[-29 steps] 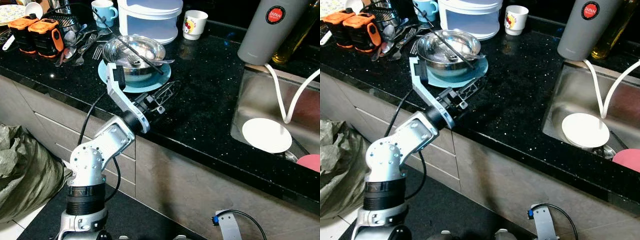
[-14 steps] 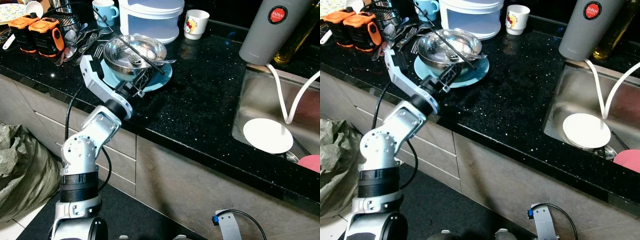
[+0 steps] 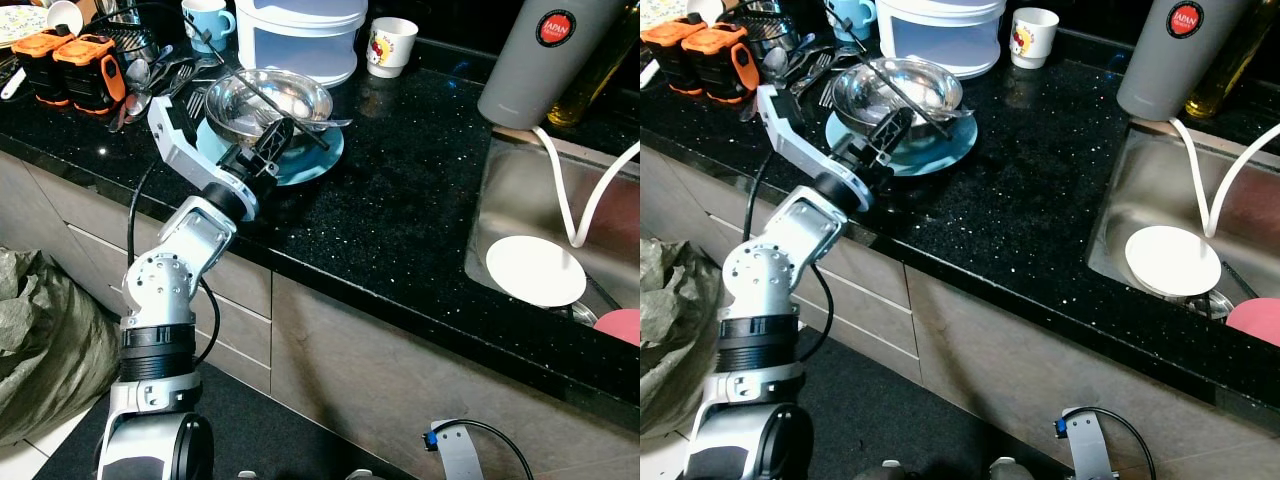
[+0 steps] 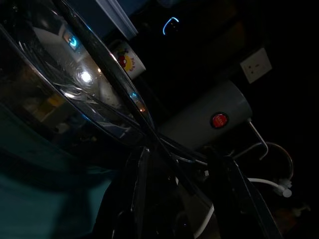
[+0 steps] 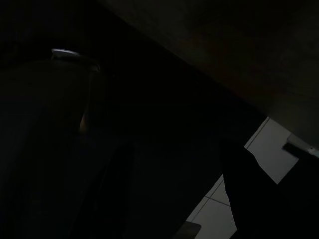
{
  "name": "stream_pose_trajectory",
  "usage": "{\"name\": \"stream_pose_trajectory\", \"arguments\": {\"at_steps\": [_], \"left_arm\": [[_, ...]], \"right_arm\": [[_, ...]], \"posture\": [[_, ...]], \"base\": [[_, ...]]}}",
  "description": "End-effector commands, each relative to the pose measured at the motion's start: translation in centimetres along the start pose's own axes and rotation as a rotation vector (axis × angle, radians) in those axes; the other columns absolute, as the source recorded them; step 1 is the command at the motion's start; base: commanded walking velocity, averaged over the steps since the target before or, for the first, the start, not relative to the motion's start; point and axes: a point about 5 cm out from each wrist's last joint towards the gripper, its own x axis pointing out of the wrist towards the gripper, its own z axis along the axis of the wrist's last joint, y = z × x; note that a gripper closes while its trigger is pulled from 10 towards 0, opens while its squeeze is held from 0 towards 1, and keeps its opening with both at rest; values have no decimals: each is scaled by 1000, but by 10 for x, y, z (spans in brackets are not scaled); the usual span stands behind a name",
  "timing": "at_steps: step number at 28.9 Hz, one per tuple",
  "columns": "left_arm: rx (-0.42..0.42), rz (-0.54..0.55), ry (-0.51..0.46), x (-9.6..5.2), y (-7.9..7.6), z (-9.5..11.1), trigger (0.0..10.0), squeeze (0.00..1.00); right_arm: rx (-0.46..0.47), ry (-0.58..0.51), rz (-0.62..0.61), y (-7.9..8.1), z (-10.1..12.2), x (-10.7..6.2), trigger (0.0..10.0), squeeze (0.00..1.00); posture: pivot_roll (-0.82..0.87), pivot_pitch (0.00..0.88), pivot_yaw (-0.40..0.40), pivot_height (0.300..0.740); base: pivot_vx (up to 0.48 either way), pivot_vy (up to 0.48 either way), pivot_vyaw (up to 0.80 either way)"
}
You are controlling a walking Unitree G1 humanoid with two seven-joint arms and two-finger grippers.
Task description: Kitchen organization
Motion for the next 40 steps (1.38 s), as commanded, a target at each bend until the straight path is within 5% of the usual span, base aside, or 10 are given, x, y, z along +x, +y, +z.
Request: {"name": "stream_pose_trajectory", "arguments": {"at_steps": [1, 28, 35, 40], "left_arm": [[-25, -8, 3, 2, 1, -1, 10000, 0], [-132, -231, 101, 6, -40, -22, 10000, 0], [-93, -239, 224, -4, -38, -41, 10000, 0], [-52, -139, 274, -12, -22, -52, 10000, 0]], "right_arm": [[7, 24, -2, -2, -9, -1, 10000, 0], [9, 26, -1, -2, -10, -1, 10000, 0], [9, 25, -1, -2, -10, -1, 10000, 0], [9, 24, 1, -2, -10, -1, 10000, 0]], "posture": [[49, 159, -40, 740], [45, 172, -37, 740], [45, 172, -37, 740], [52, 173, -40, 740]], "base": [[0, 0, 0], [0, 0, 0], [0, 0, 0], [0, 0, 0]]}}
